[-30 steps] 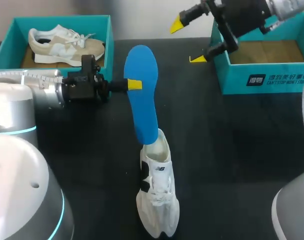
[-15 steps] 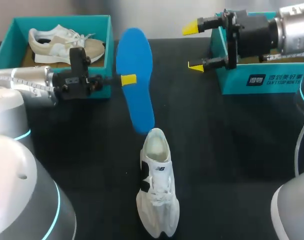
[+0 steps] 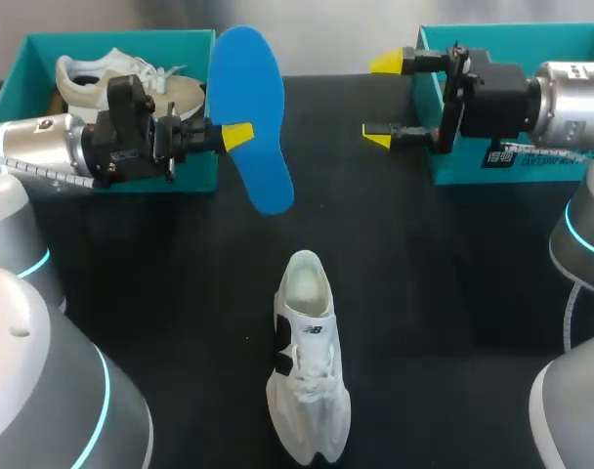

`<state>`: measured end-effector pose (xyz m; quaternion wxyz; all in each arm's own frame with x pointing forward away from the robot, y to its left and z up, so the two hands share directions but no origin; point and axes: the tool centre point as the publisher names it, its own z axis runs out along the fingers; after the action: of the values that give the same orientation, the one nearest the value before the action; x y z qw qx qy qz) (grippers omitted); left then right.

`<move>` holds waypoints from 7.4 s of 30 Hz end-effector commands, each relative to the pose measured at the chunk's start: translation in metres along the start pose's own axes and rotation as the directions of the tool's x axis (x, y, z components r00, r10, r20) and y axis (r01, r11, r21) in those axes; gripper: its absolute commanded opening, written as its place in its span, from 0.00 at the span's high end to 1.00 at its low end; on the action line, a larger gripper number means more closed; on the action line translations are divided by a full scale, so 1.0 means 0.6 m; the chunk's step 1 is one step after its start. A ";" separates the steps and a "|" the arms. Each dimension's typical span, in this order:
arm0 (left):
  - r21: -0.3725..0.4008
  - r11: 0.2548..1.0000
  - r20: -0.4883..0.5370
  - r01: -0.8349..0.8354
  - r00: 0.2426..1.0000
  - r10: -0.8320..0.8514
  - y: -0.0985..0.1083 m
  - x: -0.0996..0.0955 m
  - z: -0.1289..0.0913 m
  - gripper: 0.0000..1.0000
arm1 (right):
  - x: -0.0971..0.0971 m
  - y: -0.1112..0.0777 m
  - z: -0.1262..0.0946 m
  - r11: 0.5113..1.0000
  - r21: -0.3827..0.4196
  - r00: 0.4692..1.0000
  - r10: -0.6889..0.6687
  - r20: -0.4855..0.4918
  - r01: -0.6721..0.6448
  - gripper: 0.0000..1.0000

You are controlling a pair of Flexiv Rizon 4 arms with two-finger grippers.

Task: Take the shoe out of the shoebox, open the shoe tongue, remove and reinsert the insole, then place the shoe into the shoebox

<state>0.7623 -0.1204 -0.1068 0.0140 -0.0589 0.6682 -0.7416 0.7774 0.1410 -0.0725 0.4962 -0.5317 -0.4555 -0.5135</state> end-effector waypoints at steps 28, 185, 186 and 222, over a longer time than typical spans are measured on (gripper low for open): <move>-0.056 0.075 -0.061 -0.996 0.079 0.995 0.017 -0.006 0.000 1.00 | -0.004 -0.009 -0.005 1.000 -0.005 1.000 0.027 -0.012 -0.027 0.00; -0.009 -0.197 -0.185 -0.980 -0.192 0.964 0.031 -0.063 0.067 0.00 | -0.104 -0.032 0.134 0.944 0.218 0.968 -0.248 -0.030 0.248 1.00; -0.010 -0.187 -0.198 -0.982 -0.181 0.963 0.030 -0.059 0.060 0.00 | -0.105 -0.032 0.131 0.942 0.215 0.966 -0.255 -0.032 0.256 1.00; -0.477 0.478 -0.554 -0.737 0.675 0.487 0.075 -0.012 -0.047 0.00 | -0.150 -0.009 0.100 0.833 0.143 0.837 -0.545 0.050 0.534 1.00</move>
<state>0.7708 -0.0992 -0.1557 0.3238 0.4599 0.7090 -0.4255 0.7827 0.2013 -0.1637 0.3697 -0.3470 -0.6432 -0.5737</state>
